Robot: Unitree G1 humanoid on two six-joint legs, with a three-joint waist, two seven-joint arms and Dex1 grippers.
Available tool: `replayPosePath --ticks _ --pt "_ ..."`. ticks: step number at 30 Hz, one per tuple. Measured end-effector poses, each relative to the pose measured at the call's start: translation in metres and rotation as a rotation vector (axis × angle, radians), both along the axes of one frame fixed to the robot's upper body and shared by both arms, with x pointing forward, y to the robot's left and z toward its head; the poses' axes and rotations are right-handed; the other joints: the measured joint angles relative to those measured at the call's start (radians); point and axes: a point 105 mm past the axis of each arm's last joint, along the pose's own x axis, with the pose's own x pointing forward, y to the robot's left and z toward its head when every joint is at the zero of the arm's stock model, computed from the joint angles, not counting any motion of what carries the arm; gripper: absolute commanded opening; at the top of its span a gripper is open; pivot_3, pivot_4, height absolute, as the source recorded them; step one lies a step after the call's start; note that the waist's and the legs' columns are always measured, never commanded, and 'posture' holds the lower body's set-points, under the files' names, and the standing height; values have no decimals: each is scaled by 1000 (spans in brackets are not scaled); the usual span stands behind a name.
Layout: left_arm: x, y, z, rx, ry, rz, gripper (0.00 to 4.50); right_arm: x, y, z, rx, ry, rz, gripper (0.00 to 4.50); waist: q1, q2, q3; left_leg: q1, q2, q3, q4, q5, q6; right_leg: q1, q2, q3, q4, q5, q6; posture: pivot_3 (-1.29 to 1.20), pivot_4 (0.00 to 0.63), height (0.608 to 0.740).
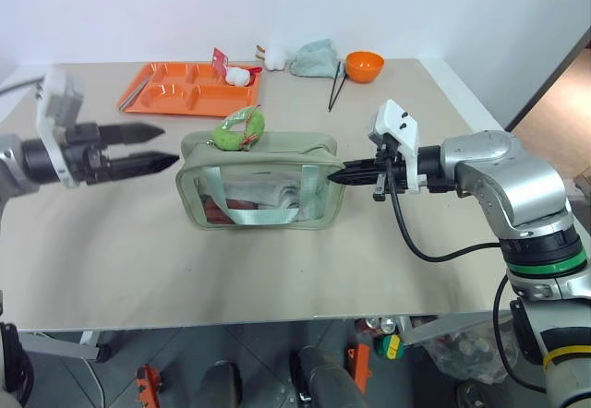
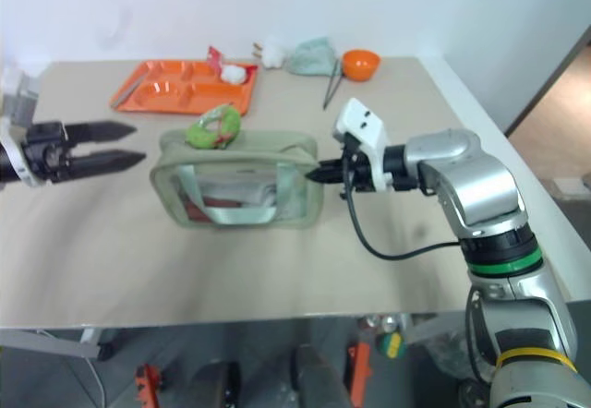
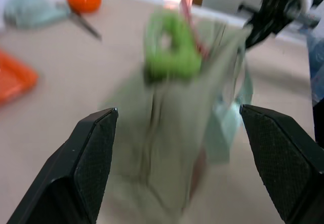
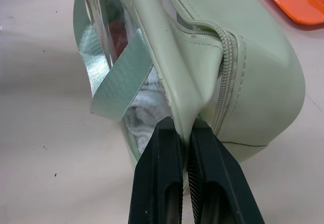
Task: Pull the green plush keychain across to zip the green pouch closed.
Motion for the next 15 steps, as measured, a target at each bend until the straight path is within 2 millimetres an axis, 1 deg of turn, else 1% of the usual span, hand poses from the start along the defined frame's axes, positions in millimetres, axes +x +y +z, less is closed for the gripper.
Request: replayPosePath --ticks 2,5,9,10,13,15 --pt "-2 0 -7 14 12 5 3991 0 1 0 -1 -2 2 0 0 0 0 0 0 0 0 0 0 0 0 0 0 0 0 0 150 740" --pt "-3 -6 -14 27 13 -5 3991 0 2 1 1 -3 6 0 0 0 0 1 0 0 0 0 0 0 0 0 0 0 0 0 150 740" --pt "-4 -19 -39 45 80 -34 3991 0 2 1 1 -2 6 0 0 0 0 0 0 0 0 0 0 0 1 0 0 0 0 0 150 740" --pt "-4 -21 -44 49 95 -39 3749 0 2 1 1 -3 6 0 0 0 0 0 0 0 0 0 0 0 1 0 0 0 0 0 150 740" --pt "-3 -23 -45 62 89 -36 2859 0 2 1 1 -2 5 0 0 0 0 0 0 0 0 0 0 0 1 0 0 0 0 0 150 740" --pt "-1 -23 -46 65 84 -26 2189 0 2 1 1 -1 4 0 0 0 0 0 0 0 0 0 0 0 0 0 0 0 0 0 150 740"
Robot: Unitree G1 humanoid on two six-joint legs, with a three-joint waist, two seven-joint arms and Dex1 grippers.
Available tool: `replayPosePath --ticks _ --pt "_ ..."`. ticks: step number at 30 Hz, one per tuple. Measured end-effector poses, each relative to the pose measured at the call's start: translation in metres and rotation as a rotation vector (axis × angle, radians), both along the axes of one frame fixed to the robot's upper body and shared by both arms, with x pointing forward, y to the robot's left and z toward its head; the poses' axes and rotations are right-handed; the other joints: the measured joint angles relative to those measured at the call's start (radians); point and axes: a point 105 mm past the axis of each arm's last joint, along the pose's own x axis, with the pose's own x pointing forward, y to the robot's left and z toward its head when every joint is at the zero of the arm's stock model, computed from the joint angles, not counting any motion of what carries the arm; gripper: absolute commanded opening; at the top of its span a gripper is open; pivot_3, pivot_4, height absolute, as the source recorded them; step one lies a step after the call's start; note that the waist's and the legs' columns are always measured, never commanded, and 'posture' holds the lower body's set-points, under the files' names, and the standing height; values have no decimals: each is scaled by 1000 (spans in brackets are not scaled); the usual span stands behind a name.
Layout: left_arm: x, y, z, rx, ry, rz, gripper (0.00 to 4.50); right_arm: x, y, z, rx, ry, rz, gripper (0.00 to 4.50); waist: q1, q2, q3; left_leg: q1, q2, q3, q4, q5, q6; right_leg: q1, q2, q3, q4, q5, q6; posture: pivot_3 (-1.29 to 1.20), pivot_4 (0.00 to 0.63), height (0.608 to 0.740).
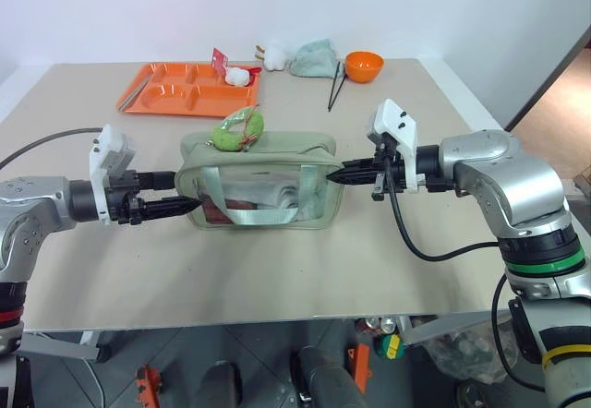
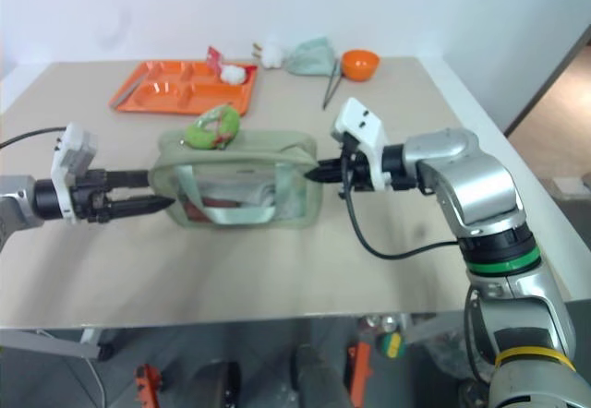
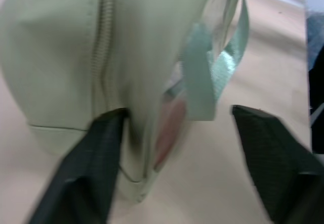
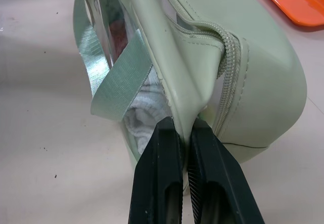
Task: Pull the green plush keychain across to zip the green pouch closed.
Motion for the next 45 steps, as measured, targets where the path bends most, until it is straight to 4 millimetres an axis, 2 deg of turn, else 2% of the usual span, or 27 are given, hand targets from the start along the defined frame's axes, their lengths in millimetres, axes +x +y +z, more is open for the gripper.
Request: replayPosePath --ticks 6,14,19,23,27,30,32,34,35,36,37,39,41,45 --pt "9 -1 1 -5 -20 29 173 0 -2 0 -5 5 -9 0 1 0 0 0 -1 0 0 0 0 0 -1 0 0 0 0 0 150 740" --pt "11 -2 1 -6 -22 37 80 0 -3 -1 -6 10 -14 0 1 0 0 0 -1 0 0 0 0 0 -1 0 0 0 0 0 150 740" --pt "13 -12 1 -21 -48 56 0 -2 -5 -5 10 32 -29 1616 6 0 0 -1 -2 0 1 0 0 1 -3 0 0 0 1 0 150 740" --pt "13 -19 -1 -35 -62 61 0 -7 -7 -1 30 42 -26 3069 13 0 0 -1 -4 0 1 0 0 1 -5 0 -1 0 3 0 150 740" --pt "12 -25 -4 -59 -63 57 0 -15 -24 3 25 54 -41 4452 31 0 0 -1 -6 1 1 0 0 2 -7 0 -2 0 5 0 150 740" --pt "11 -26 -4 -60 -65 55 0 -16 -33 9 23 44 -49 4452 32 0 0 -1 -6 1 2 0 0 2 -7 0 -2 0 5 0 150 740" --pt "12 -25 -4 -59 -67 68 0 -7 -53 35 72 -22 -112 4452 31 0 0 0 -6 1 2 0 0 3 -7 0 -2 0 6 0 150 740" --pt "12 -24 -4 -60 -68 74 0 -1 -57 50 123 -50 -139 4452 29 0 0 1 -6 2 2 0 0 3 -7 1 -2 1 6 0 150 740" --pt "13 -25 -4 -66 -69 74 0 7 -58 72 197 -92 -161 4452 27 0 0 1 -6 3 2 1 1 2 -7 2 -2 2 5 0 150 740" --pt "12 -26 -4 -68 -69 71 0 9 -57 81 222 -112 -164 4452 27 0 0 1 -6 3 2 1 2 3 -6 2 -2 2 5 0 150 740" --pt "12 -26 -5 -71 -67 68 0 12 -52 97 270 -135 -164 4452 28 0 0 1 -5 2 2 1 1 3 -5 1 -2 2 5 0 150 740" --pt "11 -27 -5 -71 -67 66 0 18 -39 107 307 -128 -157 4452 28 0 0 1 -4 1 1 1 2 3 -5 1 -2 2 5 0 150 740" --pt "11 -28 -5 -68 -70 63 0 31 -13 102 322 -43 -151 4452 28 0 0 1 -4 1 1 1 2 3 -5 1 -2 2 4 0 150 740" --pt "9 -31 -5 -67 -74 51 0 51 21 92 318 70 -163 4452 31 0 0 -2 -5 2 1 1 2 1 -6 1 -2 2 5 0 150 740"
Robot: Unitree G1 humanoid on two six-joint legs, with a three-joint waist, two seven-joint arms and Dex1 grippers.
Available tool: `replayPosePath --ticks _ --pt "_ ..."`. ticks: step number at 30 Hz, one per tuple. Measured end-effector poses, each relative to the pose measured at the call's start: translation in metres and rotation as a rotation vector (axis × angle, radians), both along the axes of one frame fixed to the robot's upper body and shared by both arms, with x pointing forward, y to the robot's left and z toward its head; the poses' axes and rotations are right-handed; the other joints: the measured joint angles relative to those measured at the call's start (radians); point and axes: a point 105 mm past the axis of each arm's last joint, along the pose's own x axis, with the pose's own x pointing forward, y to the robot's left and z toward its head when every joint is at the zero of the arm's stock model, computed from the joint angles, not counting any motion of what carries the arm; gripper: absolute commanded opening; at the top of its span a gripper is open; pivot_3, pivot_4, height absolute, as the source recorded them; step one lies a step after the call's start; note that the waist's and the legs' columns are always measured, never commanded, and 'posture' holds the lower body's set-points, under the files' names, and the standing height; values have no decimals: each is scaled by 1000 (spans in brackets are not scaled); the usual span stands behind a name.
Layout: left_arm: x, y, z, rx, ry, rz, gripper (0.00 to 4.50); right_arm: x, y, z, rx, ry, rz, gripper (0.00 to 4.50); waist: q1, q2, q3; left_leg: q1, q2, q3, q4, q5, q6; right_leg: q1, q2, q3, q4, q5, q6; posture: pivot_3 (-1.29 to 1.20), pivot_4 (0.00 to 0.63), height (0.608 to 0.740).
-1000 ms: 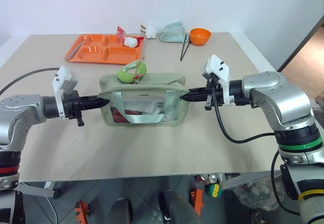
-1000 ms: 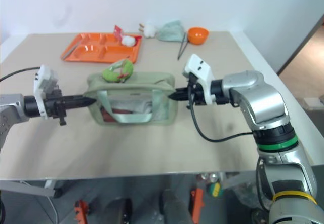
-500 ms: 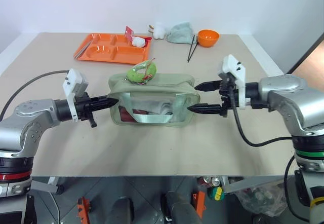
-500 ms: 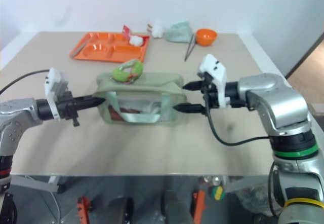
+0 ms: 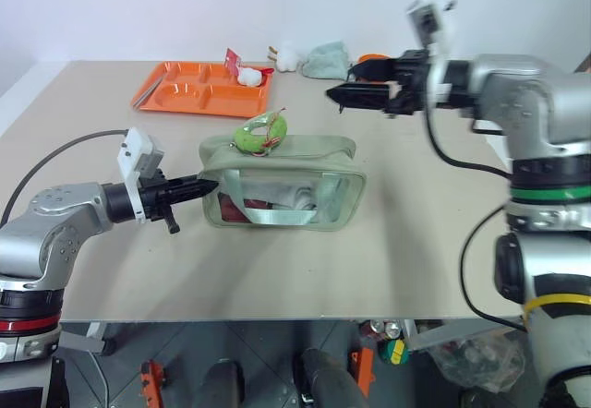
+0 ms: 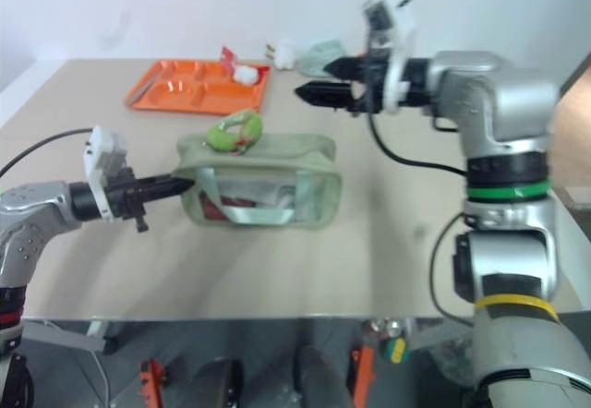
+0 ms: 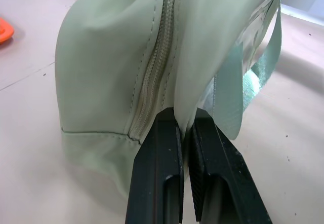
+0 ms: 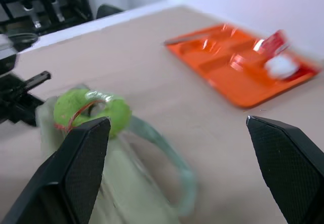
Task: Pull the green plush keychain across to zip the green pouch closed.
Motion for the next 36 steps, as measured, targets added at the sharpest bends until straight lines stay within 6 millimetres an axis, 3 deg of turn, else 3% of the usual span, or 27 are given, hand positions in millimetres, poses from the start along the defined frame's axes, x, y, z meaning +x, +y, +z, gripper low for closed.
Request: replayPosePath --ticks 5,13,17,31,36 --pt "-1 -1 1 1 -7 -1 0 15 22 6 -2 27 -14 4452 0 0 0 -1 -1 0 -1 -1 1 0 -3 0 -2 -1 1 0 150 740" --pt "-3 -2 0 -2 -8 5 0 14 54 -20 -112 52 71 4452 0 0 0 -1 -1 0 -1 -2 2 0 -2 -1 -2 -1 1 0 150 740" --pt "-3 -2 -1 -5 -7 9 0 12 61 -32 -132 75 99 4452 0 0 0 -1 0 0 -1 -2 2 0 -2 -1 -2 -1 1 0 150 740" --pt "-3 -1 -1 -9 -8 11 0 2 65 -39 -146 109 151 4452 0 0 0 -1 0 0 -1 -2 2 0 -1 -1 -2 -1 1 0 150 740" --pt "-2 0 -1 -12 -8 14 0 -1 66 -35 -149 85 167 2972 -1 0 0 -1 0 0 -1 -2 2 0 -1 -1 -2 -1 1 0 150 740"
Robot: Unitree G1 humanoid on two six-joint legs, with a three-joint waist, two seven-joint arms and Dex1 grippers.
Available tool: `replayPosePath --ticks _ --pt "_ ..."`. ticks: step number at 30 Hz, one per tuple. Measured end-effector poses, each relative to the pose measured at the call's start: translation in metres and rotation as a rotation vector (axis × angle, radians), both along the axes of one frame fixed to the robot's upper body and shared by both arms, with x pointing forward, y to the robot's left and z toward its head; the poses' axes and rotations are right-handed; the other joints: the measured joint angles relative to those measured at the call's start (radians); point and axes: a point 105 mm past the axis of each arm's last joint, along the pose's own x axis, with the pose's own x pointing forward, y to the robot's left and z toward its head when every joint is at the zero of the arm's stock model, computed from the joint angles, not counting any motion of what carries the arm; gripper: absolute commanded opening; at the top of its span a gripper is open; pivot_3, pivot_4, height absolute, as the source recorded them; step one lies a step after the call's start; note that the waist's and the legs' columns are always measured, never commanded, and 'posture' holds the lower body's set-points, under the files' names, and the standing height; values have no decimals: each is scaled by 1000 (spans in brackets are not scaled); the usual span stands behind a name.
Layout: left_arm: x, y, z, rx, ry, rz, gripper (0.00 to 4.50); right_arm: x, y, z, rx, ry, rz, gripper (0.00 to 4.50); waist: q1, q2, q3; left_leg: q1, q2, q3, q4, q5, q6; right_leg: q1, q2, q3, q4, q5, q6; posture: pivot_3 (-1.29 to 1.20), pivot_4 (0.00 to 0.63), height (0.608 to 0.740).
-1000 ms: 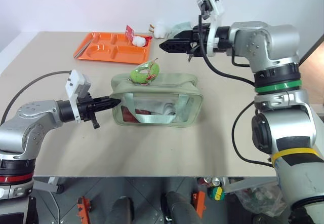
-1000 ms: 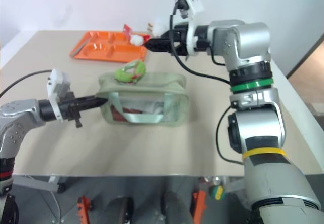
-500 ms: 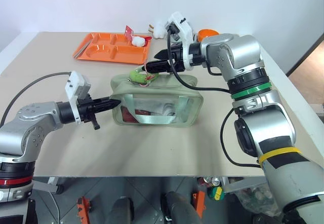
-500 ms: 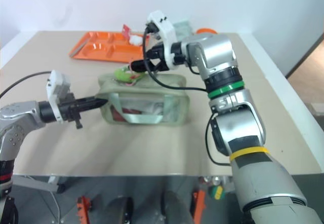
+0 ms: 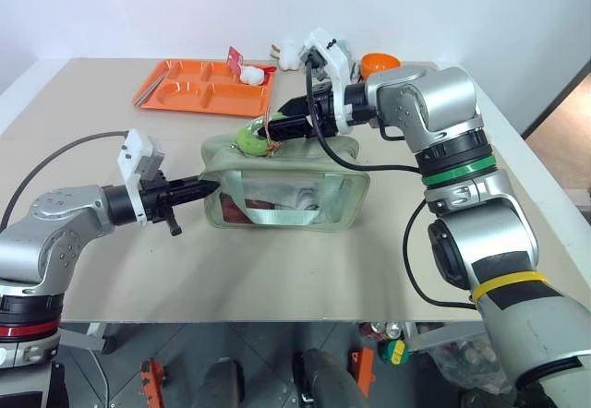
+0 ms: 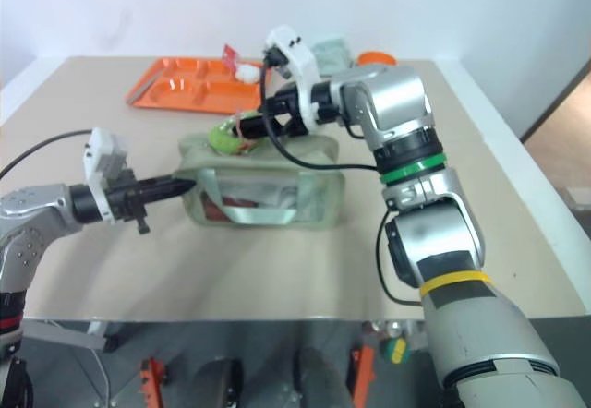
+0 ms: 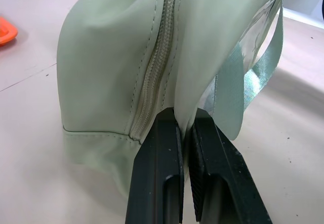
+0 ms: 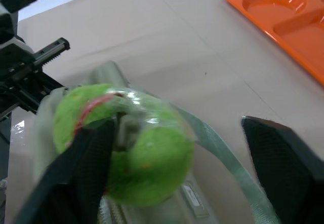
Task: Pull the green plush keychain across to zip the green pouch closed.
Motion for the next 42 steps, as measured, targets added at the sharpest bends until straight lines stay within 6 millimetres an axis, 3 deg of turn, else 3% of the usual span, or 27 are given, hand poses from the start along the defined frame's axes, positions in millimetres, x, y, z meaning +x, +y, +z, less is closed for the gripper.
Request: replayPosePath --ticks 9,20,27,31,35,38,42 --pt "0 0 0 0 -1 1 0 -5 1 3 11 -18 29 7 0 0 0 0 0 0 0 0 0 0 0 0 0 0 0 0 150 740" --pt "1 0 0 -1 -3 8 0 -3 -7 5 19 -20 11 7 1 0 0 0 0 0 0 0 0 0 0 0 0 0 0 0 150 740" --pt "1 -2 1 -5 -4 1 0 -9 -69 30 -45 -173 -21 7 2 0 0 -1 -1 0 -1 -1 1 0 -1 0 -3 -1 2 0 150 740" --pt "1 -2 0 -5 -3 3 0 -10 -106 34 -184 -380 -57 7 1 0 0 0 -1 1 -1 -1 1 0 -1 0 -3 -1 2 0 150 740" --pt "1 -1 0 -5 -2 3 0 -3 -145 51 -407 -644 -173 7 1 0 0 1 -1 2 -1 -1 1 1 -1 1 -3 -1 2 0 150 740" --pt "0 -2 0 -5 1 -4 0 -2 -155 52 -534 -761 -169 7 1 0 0 1 -1 2 -1 -1 1 0 -1 2 -3 -1 2 0 150 740" --pt "-1 -4 0 -8 4 -20 0 -9 -167 38 -646 -810 -115 7 1 0 0 0 -1 2 -2 -1 1 0 -1 2 -3 -1 2 0 150 740"
